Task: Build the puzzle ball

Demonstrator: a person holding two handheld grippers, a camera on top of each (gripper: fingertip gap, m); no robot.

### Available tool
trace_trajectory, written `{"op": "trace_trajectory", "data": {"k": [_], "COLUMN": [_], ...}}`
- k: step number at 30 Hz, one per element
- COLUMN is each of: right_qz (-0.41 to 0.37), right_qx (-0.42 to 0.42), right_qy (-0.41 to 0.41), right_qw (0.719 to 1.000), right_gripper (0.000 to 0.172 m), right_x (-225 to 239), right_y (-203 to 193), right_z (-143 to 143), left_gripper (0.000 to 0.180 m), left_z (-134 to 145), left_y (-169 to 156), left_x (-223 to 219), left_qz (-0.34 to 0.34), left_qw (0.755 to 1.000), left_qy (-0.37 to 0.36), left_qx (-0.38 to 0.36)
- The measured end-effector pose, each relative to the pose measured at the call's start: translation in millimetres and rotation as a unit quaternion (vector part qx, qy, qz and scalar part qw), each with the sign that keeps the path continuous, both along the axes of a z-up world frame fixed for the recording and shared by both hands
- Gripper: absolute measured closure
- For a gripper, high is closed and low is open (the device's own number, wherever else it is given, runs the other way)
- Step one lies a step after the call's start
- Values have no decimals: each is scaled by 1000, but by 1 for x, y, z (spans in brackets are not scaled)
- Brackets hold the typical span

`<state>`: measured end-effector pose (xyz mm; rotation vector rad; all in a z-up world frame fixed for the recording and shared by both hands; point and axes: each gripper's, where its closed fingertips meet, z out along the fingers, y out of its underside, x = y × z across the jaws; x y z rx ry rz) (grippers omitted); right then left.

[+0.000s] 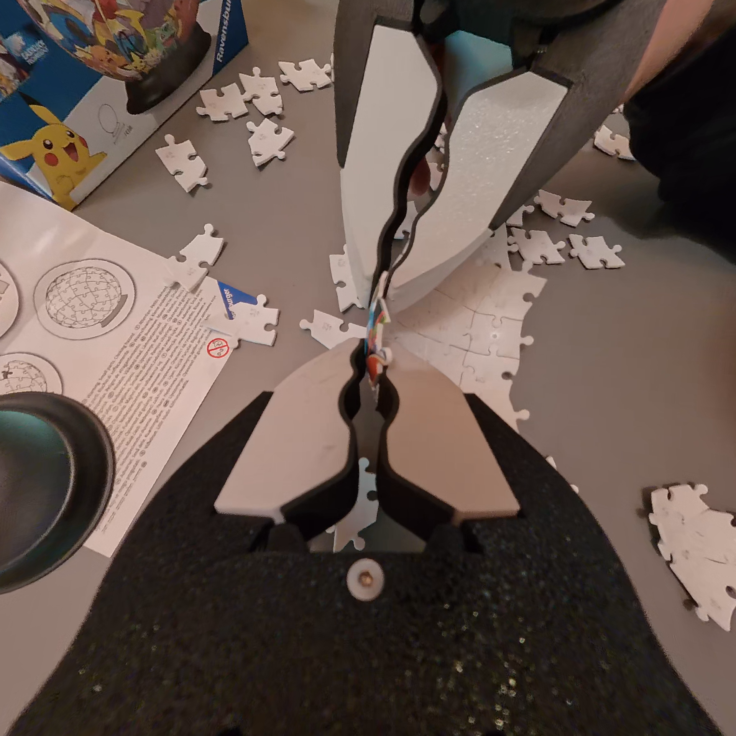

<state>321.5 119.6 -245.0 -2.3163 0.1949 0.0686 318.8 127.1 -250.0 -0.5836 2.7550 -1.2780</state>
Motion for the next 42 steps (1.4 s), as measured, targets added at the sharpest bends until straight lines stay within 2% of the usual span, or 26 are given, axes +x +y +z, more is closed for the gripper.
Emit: {"op": "trace_trajectory", "data": {"k": [1,10,12,15,19,24,31,34,37,40,41,42], "right_qz": [2,7,5,4,-22,-43,-60,-60,-55,-57,-59,-59], "right_qx": [0,-2,-15,-33,-23,-51,-38,-43,-38,-38,-36,-33], "right_qy": [1,8,3,3,54,138,131,128,122,127,131,137], "right_qw": [1000,1000,1000,999,998,988,989,989,990,990,989,988], "right_gripper": [169,167,152,142,142,142,162,157,167,167,167,158], "right_x": [-1,-3,-1,0,-4,-14,-4,-4,-3,-3,-3,-4], "right_y": [0,-2,-9,-26,-41,-46,-26,-21,-18,-17,-16,-14], "right_z": [1,-2,-4,-2,9,-3,-12,-17,-19,-21,-22,-22], "left_gripper": [179,179,178,178,178,178,178,178,178,178,178,178], "left_z": [0,-1,-2,-3,-4,-4,-4,-3,-3,-4,-4,-3], "left_y": [0,-1,-1,1,2,4,6,6,5,6,6,5], "left_x": [1,-1,-2,-2,-1,2,6,6,6,6,6,6], "left_qz": [4,4,2,0,7,22,41,40,36,37,37,37], "left_qw": [1000,1000,1000,1000,1000,1000,999,999,999,999,999,999], "left_qy": [1,19,19,13,17,20,21,18,13,12,12,11], "left_qx": [-1,-6,-4,2,6,10,14,12,13,18,18,14]}}
